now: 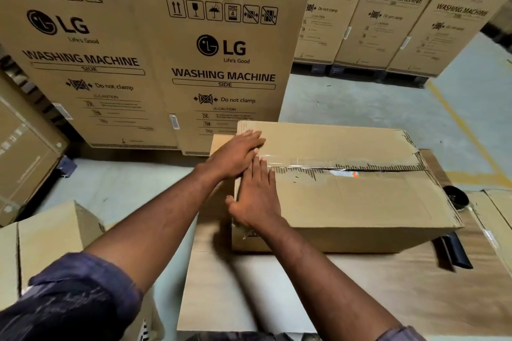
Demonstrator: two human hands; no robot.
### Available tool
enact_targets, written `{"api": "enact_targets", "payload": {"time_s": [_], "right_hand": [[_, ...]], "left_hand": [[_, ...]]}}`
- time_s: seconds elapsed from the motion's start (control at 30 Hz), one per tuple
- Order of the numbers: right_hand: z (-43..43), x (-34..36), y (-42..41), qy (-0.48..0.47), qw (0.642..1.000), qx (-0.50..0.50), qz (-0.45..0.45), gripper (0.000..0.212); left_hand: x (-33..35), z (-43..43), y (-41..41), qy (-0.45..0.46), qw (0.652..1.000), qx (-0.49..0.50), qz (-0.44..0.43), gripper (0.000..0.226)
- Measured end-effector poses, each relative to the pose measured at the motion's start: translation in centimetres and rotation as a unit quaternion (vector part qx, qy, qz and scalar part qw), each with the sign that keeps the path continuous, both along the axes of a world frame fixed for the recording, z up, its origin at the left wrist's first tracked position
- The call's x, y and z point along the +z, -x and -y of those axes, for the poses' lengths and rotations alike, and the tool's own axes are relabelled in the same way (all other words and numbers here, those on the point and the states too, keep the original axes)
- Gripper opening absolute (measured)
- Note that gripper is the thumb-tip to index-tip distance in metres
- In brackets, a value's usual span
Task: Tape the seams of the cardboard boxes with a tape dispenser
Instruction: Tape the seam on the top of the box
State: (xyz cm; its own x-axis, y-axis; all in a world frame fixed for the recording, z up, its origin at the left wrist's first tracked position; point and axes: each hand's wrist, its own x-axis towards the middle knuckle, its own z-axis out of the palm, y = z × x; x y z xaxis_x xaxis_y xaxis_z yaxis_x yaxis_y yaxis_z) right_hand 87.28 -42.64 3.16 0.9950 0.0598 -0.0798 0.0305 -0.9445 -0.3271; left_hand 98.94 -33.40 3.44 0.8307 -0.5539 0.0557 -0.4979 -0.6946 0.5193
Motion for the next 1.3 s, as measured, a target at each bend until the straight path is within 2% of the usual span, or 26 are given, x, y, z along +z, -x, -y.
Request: {"api": "enact_targets", "payload": {"time_s": [0.2,0.4,0.5,0.63,0.9,1.13,1.3], "right_hand": [[-0.4,0.2,1.1,0.023,0.999,0.04,-0.028,0.101],[-0.7,1.0,2.8,0.066,0.99,0.102,-0.069,0.097],[-0.2,1.4,4.1,0.079,0.987,0.115,-0.076,0.101],[3.7,0.6,5.6,0.077,0.985,0.149,-0.041,0.102],[17.2,0.5,10.3,0.062,0.983,0.171,0.003,0.093],[28.0,-1.8,15.0,-0.01,0.984,0.135,0.115,0.061],[33.2,-2.5,17.3,-0.025,0.979,0.141,0.142,0.06]], "left_hand": [[-1.6,-2.5,1.2,0.059,0.998,0.002,0.008,0.043],[-2.1,-5.3,6.0,0.107,0.989,0.099,0.038,0.038],[-3.0,-5.5,8.8,0.084,0.984,0.142,0.069,0.046],[-3.7,-4.1,13.0,0.058,0.974,0.181,0.119,0.051],[-4.7,5.8,20.8,0.05,0.97,0.168,0.166,0.055],[-4.2,17.7,26.7,0.028,0.959,0.227,0.17,0.049],[-3.7,23.2,29.9,0.009,0.953,0.257,0.162,0.053]]}}
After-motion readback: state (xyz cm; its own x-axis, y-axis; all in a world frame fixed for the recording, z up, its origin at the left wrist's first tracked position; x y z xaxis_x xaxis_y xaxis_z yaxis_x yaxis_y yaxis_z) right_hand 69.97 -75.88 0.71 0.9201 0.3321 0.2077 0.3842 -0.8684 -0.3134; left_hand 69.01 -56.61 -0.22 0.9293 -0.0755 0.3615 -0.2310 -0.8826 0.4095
